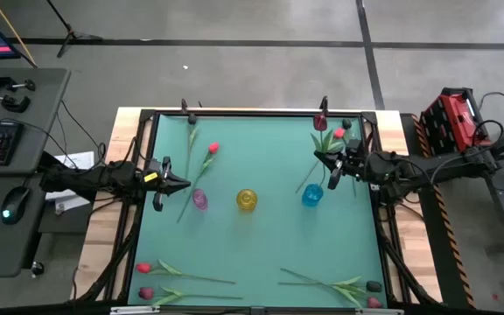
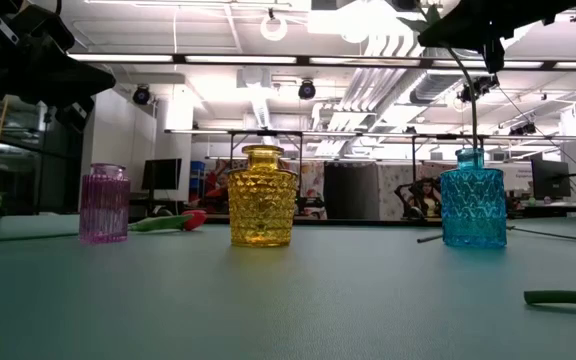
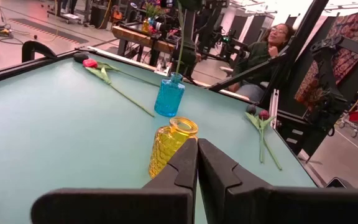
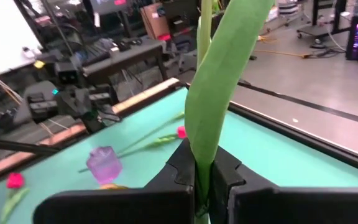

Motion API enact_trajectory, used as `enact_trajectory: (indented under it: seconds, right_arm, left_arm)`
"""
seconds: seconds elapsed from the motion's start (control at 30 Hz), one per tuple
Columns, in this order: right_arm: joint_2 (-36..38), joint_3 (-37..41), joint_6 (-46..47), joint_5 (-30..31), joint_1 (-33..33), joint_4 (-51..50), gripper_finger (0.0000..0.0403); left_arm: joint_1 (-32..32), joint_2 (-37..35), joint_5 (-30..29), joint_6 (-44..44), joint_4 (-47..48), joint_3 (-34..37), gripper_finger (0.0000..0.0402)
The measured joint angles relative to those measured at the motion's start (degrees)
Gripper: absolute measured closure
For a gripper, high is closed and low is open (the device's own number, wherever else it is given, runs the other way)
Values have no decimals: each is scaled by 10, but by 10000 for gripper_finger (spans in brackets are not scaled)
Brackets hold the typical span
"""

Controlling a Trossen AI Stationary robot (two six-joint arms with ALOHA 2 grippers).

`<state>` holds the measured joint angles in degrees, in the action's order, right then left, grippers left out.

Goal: Sort flowers into vase by color
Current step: Put the top dark red flower into the blue vase

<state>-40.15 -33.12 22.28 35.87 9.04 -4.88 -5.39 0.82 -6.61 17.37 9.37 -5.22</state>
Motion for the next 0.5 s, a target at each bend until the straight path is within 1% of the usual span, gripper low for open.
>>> enact_trajectory:
  seconds: [0.27, 0.4, 0.5]
  right_arm:
    - [-51, 0, -1, 5, 0, 14, 403]
    - [-58, 0, 8, -37, 0, 12, 396]
    - [-54, 0, 29, -71, 0, 5, 362]
  left_arm:
    - [0, 0, 0, 0, 0, 0, 401]
    - [0, 0, 0, 0, 0, 0, 402]
    - [0, 0, 0, 0, 0, 0, 402]
